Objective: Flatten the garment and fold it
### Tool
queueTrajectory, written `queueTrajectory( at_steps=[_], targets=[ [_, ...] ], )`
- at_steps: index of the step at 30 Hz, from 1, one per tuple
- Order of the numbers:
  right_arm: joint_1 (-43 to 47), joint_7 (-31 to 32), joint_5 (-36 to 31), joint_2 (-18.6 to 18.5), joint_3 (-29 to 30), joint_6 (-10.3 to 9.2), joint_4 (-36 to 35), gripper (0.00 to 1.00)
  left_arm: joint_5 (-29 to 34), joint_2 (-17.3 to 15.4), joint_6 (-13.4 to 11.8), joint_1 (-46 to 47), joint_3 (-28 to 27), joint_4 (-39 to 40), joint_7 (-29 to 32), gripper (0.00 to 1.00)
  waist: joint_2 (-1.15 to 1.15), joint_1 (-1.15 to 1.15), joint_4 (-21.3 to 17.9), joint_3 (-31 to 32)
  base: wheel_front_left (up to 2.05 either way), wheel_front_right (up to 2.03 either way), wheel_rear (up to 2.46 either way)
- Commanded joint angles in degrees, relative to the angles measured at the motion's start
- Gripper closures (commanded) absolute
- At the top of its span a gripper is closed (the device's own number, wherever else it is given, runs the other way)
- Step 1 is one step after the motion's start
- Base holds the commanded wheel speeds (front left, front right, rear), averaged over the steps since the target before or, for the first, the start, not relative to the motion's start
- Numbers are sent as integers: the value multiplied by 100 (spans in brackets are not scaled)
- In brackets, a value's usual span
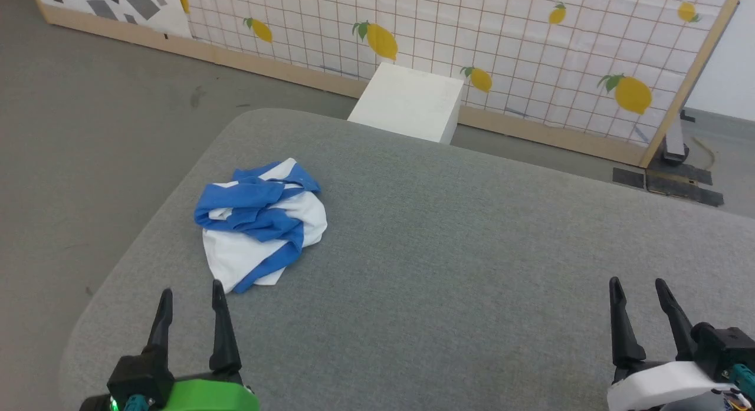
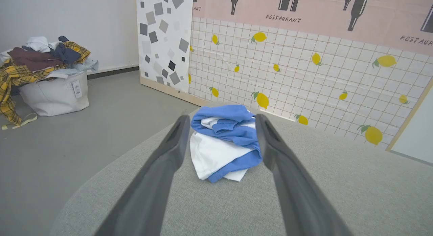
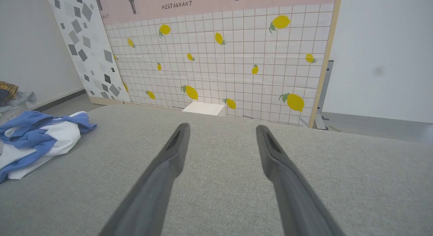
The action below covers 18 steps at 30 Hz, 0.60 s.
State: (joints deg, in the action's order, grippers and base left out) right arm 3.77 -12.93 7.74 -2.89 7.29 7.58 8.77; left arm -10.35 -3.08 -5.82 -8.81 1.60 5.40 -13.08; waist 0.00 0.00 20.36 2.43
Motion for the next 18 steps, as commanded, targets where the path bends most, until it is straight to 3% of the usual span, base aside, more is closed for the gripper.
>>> queueTrajectory(
  at_steps=[1, 4, 6, 11, 13, 18],
  targets=[
    [96, -74, 61, 2, 35, -8, 31, 0, 35, -22, 98, 110, -1, 41, -59, 0, 0, 0, 40, -8, 0, 0, 0],
    [116, -105, 75, 2, 81, -8, 38, 0, 35, -224, 301, 404, 30, 37, -37, 0, 0, 0, 105, -24, 0, 0, 0],
    [136, -132, 86, 2, 129, -8, 41, 0, 20, -458, 469, 785, 64, 162, 284, 0, 0, 0, 164, -58, 0, 0, 0],
    [146, -192, 58, 2, 282, -9, 29, 0, -83, -922, 663, 2030, 34, 458, 1425, 0, 0, 0, 268, -270, 0, 0, 0],
    [118, -207, 24, 2, 335, -9, -1, 0, -239, -956, 679, 2608, -2, 443, 1834, 0, 0, 0, 265, -398, 0, 0, 0],
    [-28, -207, -103, 2, 357, -9, -97, 0, -336, -1214, 857, 3819, 127, -131, 2835, 0, 0, 0, 106, -777, 0, 0, 0]
  ],
)
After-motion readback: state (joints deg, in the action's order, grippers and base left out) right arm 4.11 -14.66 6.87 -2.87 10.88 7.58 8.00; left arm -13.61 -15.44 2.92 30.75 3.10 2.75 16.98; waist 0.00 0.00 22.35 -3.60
